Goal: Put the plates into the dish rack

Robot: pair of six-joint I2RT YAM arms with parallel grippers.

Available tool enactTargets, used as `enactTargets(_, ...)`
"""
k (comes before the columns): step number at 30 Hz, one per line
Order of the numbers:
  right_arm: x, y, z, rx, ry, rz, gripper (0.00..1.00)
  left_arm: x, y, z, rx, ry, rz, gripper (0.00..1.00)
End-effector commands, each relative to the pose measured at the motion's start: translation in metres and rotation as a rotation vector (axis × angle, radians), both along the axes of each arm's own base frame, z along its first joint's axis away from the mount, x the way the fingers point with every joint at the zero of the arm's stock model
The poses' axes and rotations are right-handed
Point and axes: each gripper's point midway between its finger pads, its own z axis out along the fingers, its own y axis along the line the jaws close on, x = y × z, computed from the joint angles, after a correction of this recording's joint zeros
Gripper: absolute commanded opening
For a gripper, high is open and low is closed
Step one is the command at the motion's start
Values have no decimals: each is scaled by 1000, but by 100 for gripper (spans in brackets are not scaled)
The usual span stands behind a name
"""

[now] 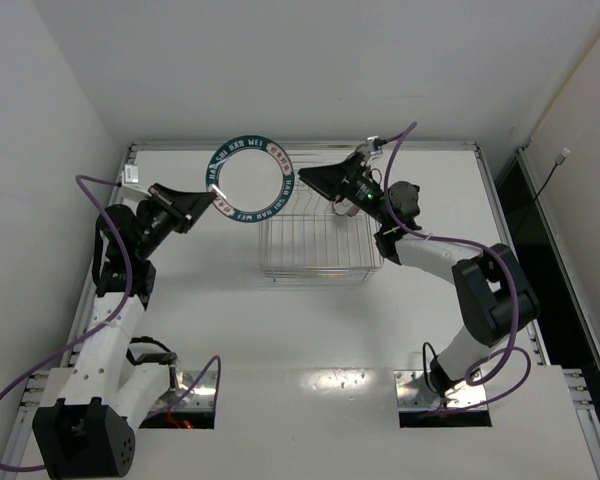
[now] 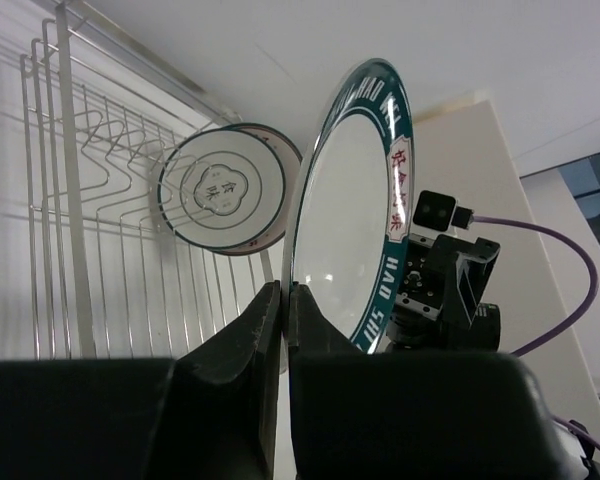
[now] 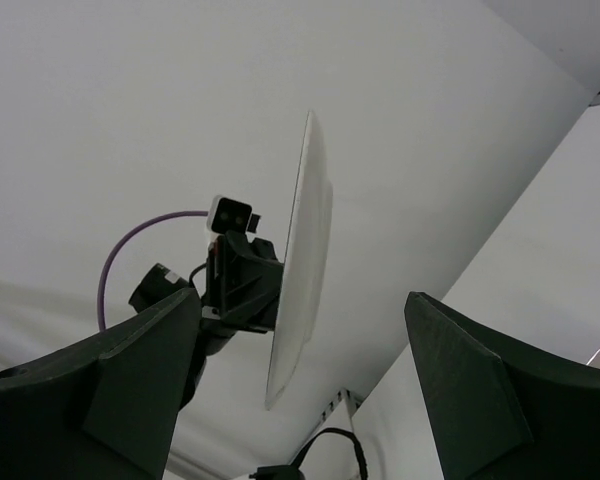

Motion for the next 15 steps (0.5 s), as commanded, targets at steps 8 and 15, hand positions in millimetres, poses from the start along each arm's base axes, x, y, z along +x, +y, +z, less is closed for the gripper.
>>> enactTargets(8, -7, 5, 31, 6, -141, -21, 80, -6, -2, 29, 5, -105, -2, 0)
enactTargets(15, -7, 37, 21, -42, -130, 57, 55, -5, -19, 16, -22, -94, -66, 0)
